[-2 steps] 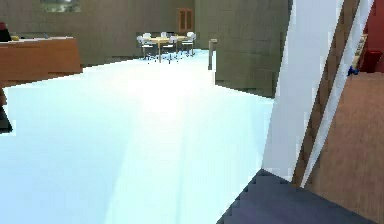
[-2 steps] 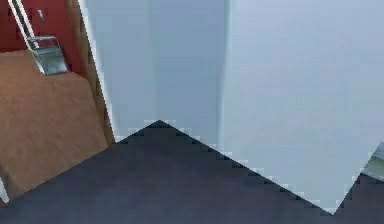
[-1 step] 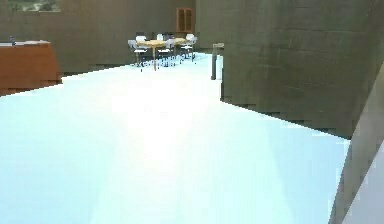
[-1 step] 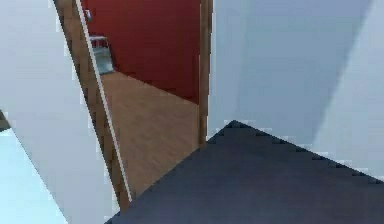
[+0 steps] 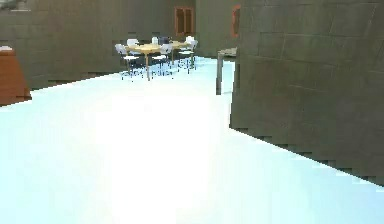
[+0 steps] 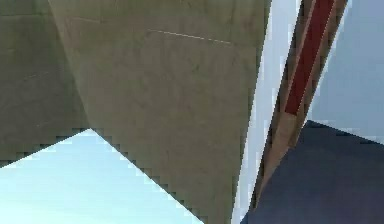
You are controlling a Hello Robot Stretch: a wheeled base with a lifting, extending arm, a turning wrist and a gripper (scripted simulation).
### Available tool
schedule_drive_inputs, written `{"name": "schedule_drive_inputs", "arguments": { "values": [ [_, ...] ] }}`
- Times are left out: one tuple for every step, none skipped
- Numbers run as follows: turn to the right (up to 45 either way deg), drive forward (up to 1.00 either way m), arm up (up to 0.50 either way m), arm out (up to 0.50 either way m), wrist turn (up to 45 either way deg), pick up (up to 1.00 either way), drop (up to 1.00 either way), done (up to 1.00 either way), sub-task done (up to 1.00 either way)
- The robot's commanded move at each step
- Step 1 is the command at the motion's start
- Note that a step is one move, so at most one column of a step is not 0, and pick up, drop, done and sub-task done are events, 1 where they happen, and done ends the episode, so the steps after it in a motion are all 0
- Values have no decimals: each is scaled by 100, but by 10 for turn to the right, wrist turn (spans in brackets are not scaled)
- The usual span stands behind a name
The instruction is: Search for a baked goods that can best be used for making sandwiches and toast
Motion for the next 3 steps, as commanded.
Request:
{"name": "schedule_drive_inputs", "arguments": {
  "values": [
    [0,100,0,0,0,0,0,0,0],
    [0,100,0,0,0,0,0,0,0],
    [-90,0,0,0,0,0,0,0,0]
  ]
}}
